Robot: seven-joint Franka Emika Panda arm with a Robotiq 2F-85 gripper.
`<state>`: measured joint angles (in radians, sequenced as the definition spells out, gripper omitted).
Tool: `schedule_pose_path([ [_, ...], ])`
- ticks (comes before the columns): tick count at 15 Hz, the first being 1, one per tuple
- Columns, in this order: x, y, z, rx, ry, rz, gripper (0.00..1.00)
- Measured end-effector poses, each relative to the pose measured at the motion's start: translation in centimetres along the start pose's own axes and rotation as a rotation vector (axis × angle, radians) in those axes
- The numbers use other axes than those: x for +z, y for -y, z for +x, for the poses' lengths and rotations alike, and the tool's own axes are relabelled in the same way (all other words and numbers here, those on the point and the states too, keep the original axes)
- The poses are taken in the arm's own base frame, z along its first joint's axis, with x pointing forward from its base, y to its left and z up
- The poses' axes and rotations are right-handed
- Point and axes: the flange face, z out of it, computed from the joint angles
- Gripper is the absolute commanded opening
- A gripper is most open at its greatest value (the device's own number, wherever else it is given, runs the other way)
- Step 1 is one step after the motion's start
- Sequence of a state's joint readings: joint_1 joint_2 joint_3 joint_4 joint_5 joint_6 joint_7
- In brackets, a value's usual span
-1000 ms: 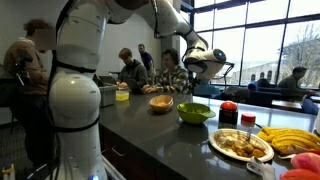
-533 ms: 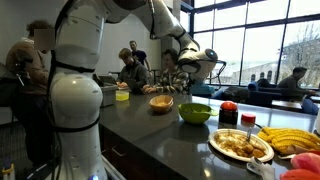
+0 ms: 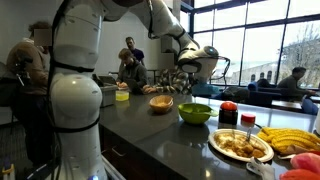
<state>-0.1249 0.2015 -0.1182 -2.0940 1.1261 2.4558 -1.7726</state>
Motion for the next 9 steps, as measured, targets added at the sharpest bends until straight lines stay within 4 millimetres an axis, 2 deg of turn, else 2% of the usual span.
schedule_pose_path([
  [6,0.1,-0.1,3.5,-0.019,-0.029,-0.031,0.01],
  [9,0.3,0.3,4.5,-0.036,-0.039,-0.023,0.01],
])
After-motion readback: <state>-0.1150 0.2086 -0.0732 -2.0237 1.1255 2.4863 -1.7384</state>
